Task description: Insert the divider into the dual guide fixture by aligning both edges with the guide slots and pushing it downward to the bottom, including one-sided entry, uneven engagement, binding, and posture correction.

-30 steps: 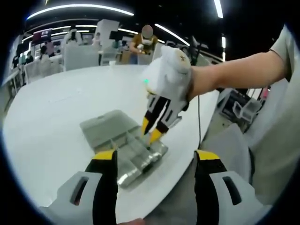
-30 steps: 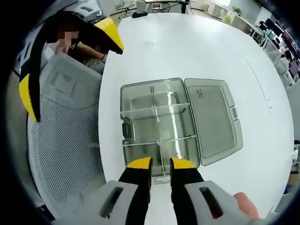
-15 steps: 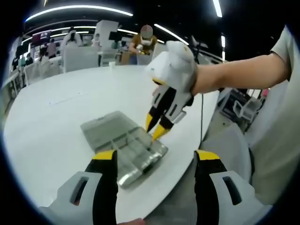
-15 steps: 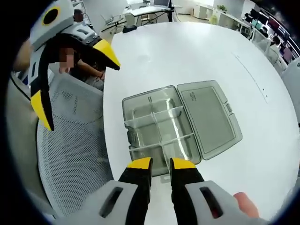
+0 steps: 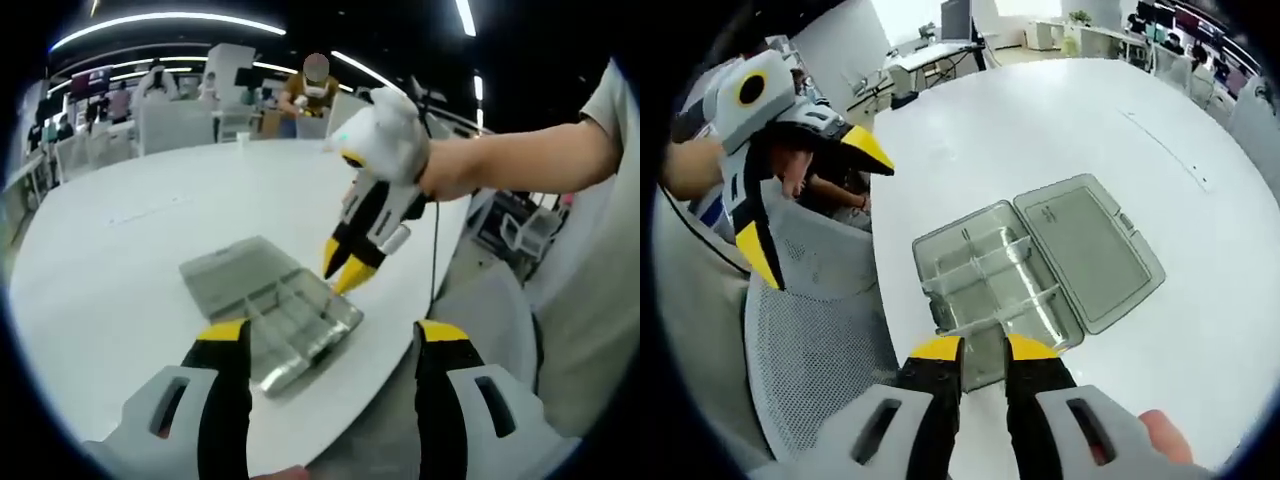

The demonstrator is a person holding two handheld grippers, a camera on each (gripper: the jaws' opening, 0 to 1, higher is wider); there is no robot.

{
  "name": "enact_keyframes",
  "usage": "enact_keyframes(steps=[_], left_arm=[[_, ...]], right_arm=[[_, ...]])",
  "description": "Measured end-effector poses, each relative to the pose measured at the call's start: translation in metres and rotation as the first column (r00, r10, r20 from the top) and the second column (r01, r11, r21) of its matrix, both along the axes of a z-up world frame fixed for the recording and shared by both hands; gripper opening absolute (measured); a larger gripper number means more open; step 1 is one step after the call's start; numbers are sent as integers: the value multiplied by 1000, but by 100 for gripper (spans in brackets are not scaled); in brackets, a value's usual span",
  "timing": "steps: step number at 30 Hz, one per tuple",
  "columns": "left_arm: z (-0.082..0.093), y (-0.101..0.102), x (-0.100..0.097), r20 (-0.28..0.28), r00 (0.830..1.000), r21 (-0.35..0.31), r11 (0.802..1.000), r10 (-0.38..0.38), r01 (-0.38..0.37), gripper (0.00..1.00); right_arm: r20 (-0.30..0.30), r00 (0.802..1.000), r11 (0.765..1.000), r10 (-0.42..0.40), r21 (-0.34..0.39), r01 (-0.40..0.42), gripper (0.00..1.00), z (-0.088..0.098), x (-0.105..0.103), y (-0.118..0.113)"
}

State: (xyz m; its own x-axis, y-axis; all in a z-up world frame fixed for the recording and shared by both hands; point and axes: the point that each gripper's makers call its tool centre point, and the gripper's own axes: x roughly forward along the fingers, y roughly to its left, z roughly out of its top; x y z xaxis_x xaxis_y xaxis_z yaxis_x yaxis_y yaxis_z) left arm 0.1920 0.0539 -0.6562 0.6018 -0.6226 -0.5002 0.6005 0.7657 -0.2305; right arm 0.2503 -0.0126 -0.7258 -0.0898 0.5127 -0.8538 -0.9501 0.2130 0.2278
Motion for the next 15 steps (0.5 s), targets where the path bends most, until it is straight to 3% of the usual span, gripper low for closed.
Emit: enact_keyframes(steps=[7, 10, 12, 15], left_arm=[[0, 2, -1, 2, 1000, -1, 1000, 4, -4, 64], [0, 1, -1, 3, 1000, -1, 1000, 4, -4, 64], [0, 1, -1, 3, 1000, 0, 1000, 4, -4, 64], [0, 1, -1, 4, 1000, -1, 1000, 6, -6, 64]], right_arm=[[-126, 986, 985, -106, 122, 121, 11, 15, -4, 10], [-152, 980, 978, -130, 145, 152, 11, 18, -2, 9], [-212, 962, 963, -171, 170, 209, 11, 22, -3, 12], [-245, 951, 952, -191, 189, 240, 11, 24, -5, 13]])
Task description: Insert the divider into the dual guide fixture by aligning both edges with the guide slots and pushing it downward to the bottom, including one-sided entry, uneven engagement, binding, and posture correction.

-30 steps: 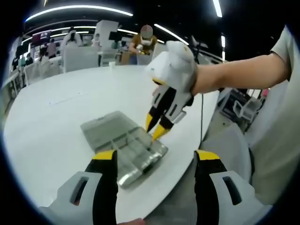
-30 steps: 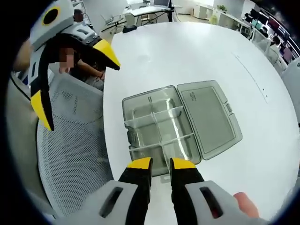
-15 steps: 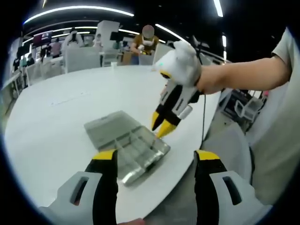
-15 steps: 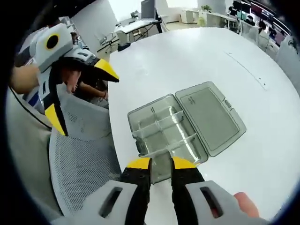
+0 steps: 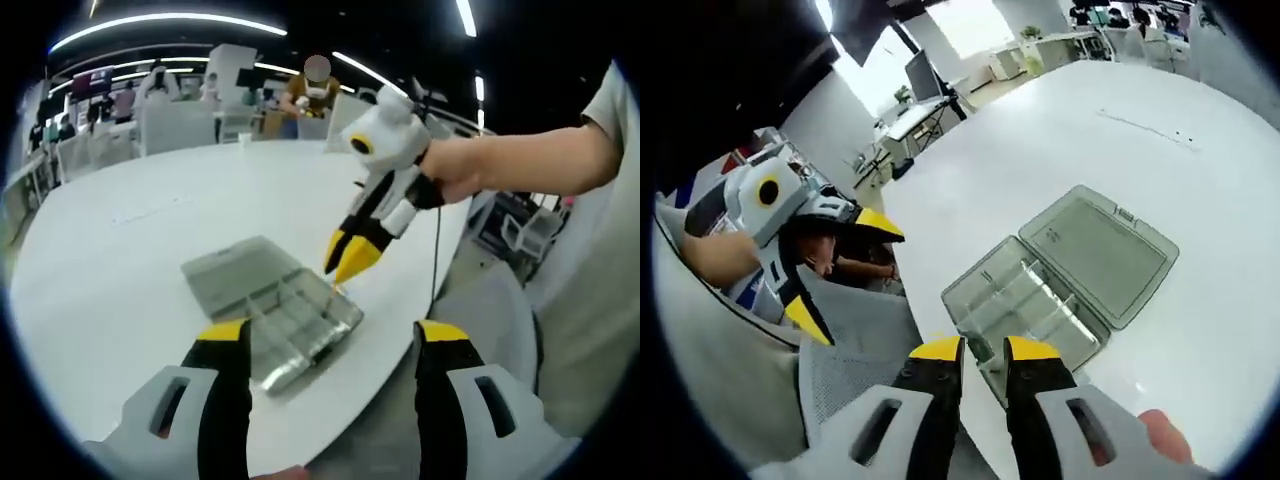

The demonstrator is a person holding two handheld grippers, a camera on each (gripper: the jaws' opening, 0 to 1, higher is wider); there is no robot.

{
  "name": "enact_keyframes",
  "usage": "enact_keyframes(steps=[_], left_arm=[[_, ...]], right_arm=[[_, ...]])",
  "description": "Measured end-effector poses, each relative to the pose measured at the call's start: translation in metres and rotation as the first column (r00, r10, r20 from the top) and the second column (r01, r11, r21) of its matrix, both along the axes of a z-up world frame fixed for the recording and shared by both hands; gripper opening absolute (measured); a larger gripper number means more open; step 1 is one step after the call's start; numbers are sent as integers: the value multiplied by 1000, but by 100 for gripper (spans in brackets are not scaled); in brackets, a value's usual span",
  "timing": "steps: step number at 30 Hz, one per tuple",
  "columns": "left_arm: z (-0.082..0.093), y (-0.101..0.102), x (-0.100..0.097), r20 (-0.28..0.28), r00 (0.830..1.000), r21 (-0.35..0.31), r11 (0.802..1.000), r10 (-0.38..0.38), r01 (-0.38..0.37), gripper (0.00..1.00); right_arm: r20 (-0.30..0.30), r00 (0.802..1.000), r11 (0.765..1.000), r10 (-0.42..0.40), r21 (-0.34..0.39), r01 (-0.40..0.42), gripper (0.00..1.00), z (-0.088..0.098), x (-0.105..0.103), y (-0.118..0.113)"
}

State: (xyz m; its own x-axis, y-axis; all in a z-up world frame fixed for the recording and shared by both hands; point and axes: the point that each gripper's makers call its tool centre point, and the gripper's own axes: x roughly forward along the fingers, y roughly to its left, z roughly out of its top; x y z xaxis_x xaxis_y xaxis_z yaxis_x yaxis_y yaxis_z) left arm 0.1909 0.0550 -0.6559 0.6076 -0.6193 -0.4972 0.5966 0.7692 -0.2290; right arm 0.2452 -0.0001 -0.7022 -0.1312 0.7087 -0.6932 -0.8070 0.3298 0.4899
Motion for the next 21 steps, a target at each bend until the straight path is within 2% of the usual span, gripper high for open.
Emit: enact_keyframes(steps=[2, 3, 6, 8, 13, 15, 17, 19, 21], left_arm=[[0, 0, 0, 0, 1000, 0, 1000, 2, -2, 64], [0, 0, 0, 0, 1000, -1, 1000, 3, -3, 64], [0, 1, 0, 0, 1000, -1, 1000, 7, -7, 64], [0, 2, 0, 0, 1000, -1, 1000, 9, -9, 64], [0, 5, 1, -1, 1000, 1, 1000, 16, -16, 64], [0, 6, 1, -1, 1000, 1, 1000, 18, -18, 64], [-1, 9, 2, -1, 1000, 3, 1000, 20, -20, 64], [-1, 11, 3, -1, 1000, 1, 1000, 24, -24, 64], [-2, 13, 4, -1, 1000, 1, 1000, 27, -27, 64]], right_arm=[[-28, 999, 1000, -22, 18, 23, 11, 2, -1, 0], [-60, 997, 998, -51, 43, 53, 11, 5, -2, 2], [-83, 994, 995, -75, 62, 80, 11, 8, -1, 2], [-133, 985, 989, -111, 81, 122, 11, 11, -1, 3], [-140, 981, 985, -132, 94, 145, 10, 13, 0, 2], [-186, 970, 976, -156, 122, 181, 11, 17, 0, 5], [-199, 967, 972, -159, 139, 189, 11, 20, -1, 6], [-273, 941, 946, -201, 194, 258, 11, 30, 1, 12], [-294, 929, 936, -223, 201, 289, 11, 31, 5, 11]])
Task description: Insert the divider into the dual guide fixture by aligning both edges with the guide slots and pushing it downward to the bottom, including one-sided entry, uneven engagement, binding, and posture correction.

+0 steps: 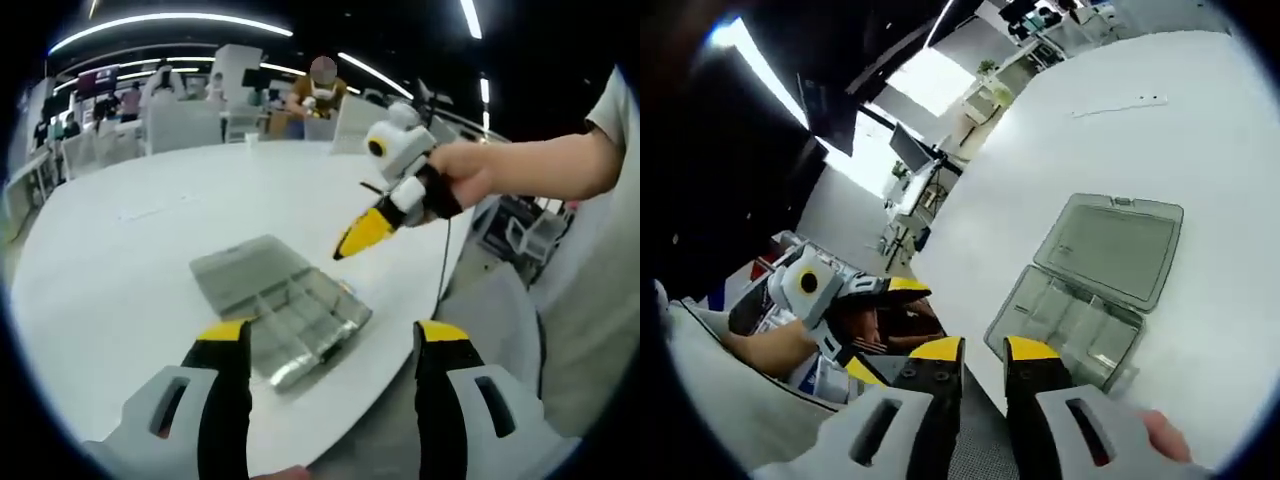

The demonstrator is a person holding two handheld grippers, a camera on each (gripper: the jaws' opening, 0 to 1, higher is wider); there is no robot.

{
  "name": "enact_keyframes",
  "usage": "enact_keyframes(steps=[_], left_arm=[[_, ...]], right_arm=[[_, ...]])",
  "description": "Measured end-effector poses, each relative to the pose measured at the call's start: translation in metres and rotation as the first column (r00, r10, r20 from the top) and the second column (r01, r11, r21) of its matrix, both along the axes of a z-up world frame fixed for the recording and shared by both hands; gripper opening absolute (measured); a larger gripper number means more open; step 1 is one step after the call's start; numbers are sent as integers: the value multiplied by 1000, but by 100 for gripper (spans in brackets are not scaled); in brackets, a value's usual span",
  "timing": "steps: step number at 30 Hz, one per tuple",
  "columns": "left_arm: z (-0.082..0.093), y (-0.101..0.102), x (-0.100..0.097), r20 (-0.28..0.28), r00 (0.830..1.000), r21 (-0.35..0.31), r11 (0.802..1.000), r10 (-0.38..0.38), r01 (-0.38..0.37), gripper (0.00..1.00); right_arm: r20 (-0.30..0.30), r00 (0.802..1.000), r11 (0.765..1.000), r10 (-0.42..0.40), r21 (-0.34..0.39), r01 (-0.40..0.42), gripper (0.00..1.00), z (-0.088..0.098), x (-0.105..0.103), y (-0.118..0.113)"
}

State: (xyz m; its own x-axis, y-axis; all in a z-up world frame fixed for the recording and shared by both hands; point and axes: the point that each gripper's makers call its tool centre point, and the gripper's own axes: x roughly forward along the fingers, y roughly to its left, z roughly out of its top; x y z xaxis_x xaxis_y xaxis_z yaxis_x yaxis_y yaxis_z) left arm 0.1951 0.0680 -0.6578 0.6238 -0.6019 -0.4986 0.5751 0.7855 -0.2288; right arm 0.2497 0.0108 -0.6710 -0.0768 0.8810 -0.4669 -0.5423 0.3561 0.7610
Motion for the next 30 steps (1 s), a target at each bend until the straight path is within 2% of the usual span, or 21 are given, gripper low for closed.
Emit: enact_keyframes(steps=[4, 6, 9, 12, 21, 24, 30], left_arm=[[-2, 5, 0, -1, 1000, 3, 1000, 6, -6, 64], [-3, 8, 0, -2, 1000, 3, 1000, 11, -11, 64], [-4, 13, 0, -4, 1000, 5, 1000, 19, -19, 64], [-5, 17, 0, -5, 1000, 6, 1000, 27, -27, 64], [-7, 29, 0, -9, 999, 15, 999, 45, -45, 64], [-7, 35, 1, -9, 999, 19, 998, 53, -53, 64], [-8, 45, 2, -11, 998, 28, 997, 66, -66, 64]], right_arm=[[-35, 998, 998, -47, 39, 48, 11, 5, 5, 0], [-77, 994, 995, -76, 63, 81, 11, 8, 6, 0], [-76, 994, 994, -81, 67, 86, 10, 8, 7, -1], [-128, 983, 985, -132, 99, 145, 8, 12, 12, 0], [-152, 973, 977, -175, 92, 190, 8, 8, 16, -8], [-150, 972, 977, -182, 88, 196, 8, 11, 7, -8], [-159, 967, 973, -200, 81, 214, 9, 7, 10, -16]])
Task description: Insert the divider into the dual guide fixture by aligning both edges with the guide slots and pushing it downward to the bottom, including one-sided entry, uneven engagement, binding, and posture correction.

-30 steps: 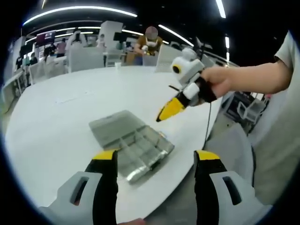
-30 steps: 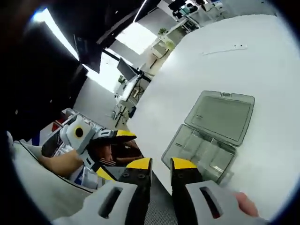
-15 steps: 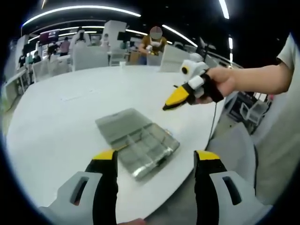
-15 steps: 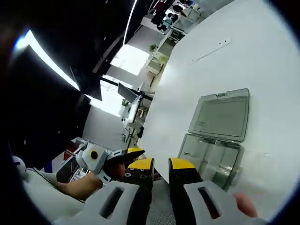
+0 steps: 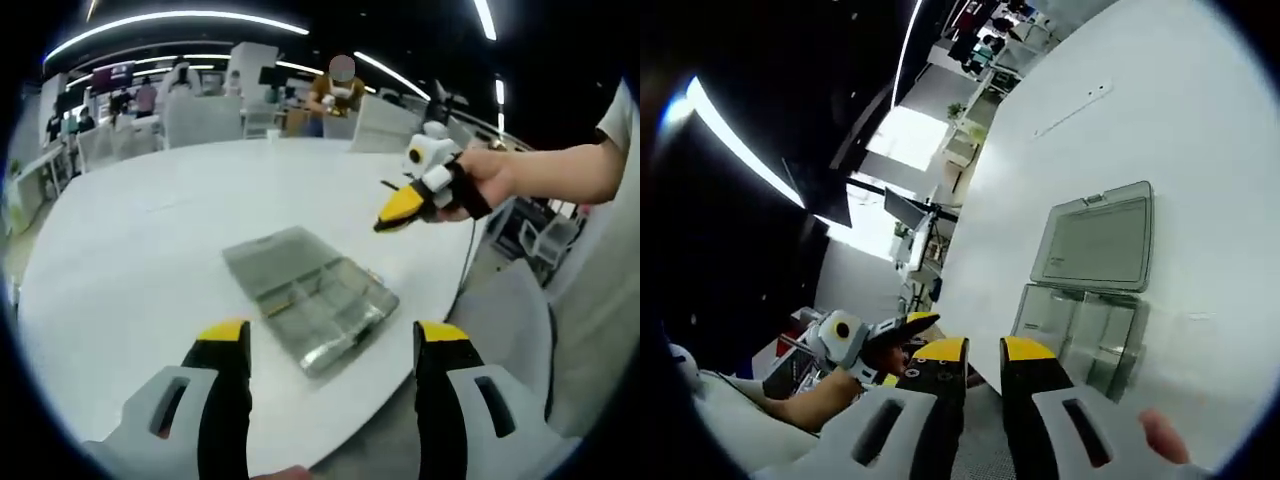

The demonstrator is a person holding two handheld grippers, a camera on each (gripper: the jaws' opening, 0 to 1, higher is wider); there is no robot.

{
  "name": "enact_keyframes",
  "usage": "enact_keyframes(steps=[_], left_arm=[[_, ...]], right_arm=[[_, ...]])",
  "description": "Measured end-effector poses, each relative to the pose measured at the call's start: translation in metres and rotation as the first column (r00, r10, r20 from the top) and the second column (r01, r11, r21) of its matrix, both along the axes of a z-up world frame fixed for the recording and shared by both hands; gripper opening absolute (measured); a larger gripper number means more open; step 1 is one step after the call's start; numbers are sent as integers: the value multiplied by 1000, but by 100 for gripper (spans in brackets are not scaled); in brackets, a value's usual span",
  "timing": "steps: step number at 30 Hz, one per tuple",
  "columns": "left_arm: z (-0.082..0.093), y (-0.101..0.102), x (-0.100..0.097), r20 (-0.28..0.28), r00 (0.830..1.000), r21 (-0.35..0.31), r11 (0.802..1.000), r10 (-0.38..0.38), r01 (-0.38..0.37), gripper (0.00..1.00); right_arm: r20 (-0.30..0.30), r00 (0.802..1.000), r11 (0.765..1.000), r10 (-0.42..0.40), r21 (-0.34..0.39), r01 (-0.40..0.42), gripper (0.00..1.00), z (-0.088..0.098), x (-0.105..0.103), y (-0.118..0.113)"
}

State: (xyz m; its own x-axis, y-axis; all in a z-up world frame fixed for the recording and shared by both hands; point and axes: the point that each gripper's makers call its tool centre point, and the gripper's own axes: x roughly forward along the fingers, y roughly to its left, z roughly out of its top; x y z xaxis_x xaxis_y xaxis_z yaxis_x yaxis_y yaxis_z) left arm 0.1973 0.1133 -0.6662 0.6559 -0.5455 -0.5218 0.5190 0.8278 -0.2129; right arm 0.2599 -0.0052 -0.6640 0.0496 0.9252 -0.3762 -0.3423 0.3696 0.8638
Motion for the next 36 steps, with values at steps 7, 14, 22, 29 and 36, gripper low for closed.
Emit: enact_keyframes(steps=[7, 14, 22, 29, 36], left_arm=[[-1, 8, 1, -4, 1000, 10, 1000, 6, -5, 64], [1, 11, 2, -7, 1000, 15, 1000, 2, -2, 64], [0, 15, 3, -15, 1000, 27, 1000, -11, 12, 64], [1, 19, 6, -15, 1000, 34, 999, -22, 22, 64], [2, 20, 9, -18, 999, 38, 999, -34, 34, 64]], right_arm=[[1, 1000, 1000, -7, -9, 7, 10, 0, -7, -7], [59, 997, 999, 39, -39, -37, 15, -5, -14, -12], [144, 985, 994, 99, -48, -93, 19, -7, -21, -12], [192, 968, 987, 158, -62, -149, 23, -7, -30, -10], [256, 940, 973, 228, -95, -210, 26, -8, -40, -9]])
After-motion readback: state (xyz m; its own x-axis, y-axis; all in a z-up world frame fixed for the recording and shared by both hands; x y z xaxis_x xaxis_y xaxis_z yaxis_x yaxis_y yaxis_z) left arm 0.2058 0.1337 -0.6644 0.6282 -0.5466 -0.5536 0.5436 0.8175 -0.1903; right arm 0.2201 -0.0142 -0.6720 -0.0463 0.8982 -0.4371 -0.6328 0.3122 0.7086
